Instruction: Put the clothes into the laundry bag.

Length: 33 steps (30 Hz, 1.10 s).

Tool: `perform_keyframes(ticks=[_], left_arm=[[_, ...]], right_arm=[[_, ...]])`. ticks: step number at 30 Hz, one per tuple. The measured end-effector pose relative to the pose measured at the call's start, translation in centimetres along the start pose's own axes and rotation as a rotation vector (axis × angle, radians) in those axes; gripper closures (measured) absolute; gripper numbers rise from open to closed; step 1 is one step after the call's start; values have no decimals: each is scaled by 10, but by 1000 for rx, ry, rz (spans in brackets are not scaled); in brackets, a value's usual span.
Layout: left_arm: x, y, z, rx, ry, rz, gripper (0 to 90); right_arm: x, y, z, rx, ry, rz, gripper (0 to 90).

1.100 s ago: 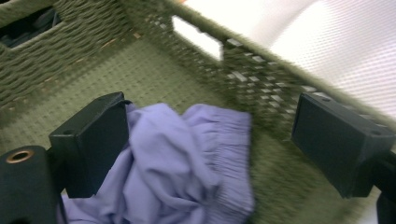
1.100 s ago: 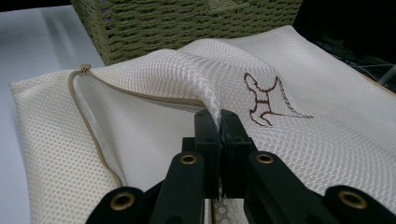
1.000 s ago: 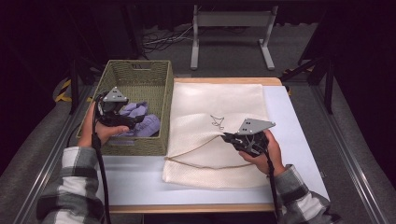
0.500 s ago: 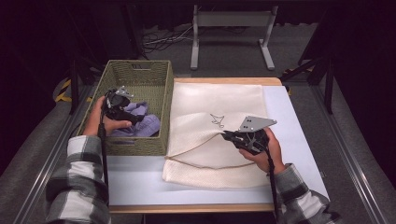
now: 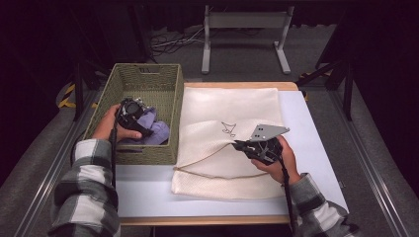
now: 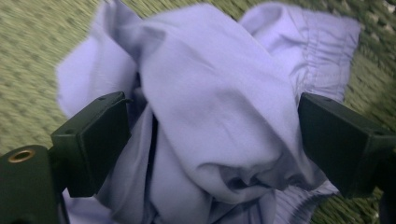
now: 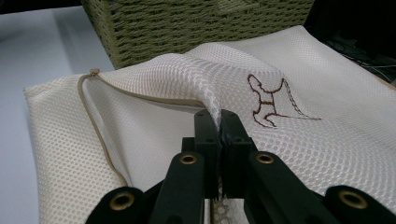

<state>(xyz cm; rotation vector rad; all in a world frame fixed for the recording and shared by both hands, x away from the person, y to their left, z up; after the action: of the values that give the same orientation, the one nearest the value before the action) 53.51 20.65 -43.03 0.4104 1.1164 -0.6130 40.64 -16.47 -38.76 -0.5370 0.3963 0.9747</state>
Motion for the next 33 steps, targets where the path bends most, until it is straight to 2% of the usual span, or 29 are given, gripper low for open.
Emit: perform_keyframes(ticks=[2,6,12,14,17,19,20,21,22,24,25,26,28,31,32,33], left_arm=[[4,-2,-1,9,41,-23,117],[10,-2,1,11,69,-20,103],[24,2,6,-8,110,18,127],[30,4,7,-13,134,44,149],[35,4,11,-25,138,43,238],[35,5,11,-31,129,15,309],[35,6,11,-30,127,13,389],[34,7,12,-37,118,29,553],[33,9,12,-42,113,54,603],[32,9,12,-34,113,54,699],[31,10,12,-36,103,72,733],[31,10,12,-36,103,72,749],[26,10,13,-10,82,99,765],[15,11,17,-15,2,135,791],[10,12,18,-16,-34,145,793],[1,11,19,-25,-93,145,794]], right_arm=[[1,1,0,1,2,6,878],[1,2,-1,-4,7,13,878],[2,3,-1,-10,9,23,875],[2,3,-1,-10,9,24,875],[3,3,-2,-14,11,25,874],[3,3,-3,-15,16,27,874],[4,3,-4,-14,16,29,874],[4,3,-5,-13,21,30,874],[5,4,-5,-13,22,32,874],[4,3,-6,-13,24,31,874],[4,3,-6,-12,23,32,874],[4,3,-6,-12,23,32,874],[4,2,-7,-10,21,28,874],[3,2,-7,-6,17,20,875],[3,2,-7,-6,16,20,874],[3,2,-7,-4,14,19,875]])
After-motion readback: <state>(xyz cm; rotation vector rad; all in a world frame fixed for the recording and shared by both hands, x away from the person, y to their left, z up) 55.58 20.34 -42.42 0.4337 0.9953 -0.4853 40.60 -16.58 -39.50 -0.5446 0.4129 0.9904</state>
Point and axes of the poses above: each handheld gripper's, and its own axes: x roughly forward along the jaws, z roughly out of its top, y roughly to its left, the point moved 5 cm from there along x, roughly forward along the jaws, and after that the axes turned 9 degrees about -x, right-handed, at the moved point
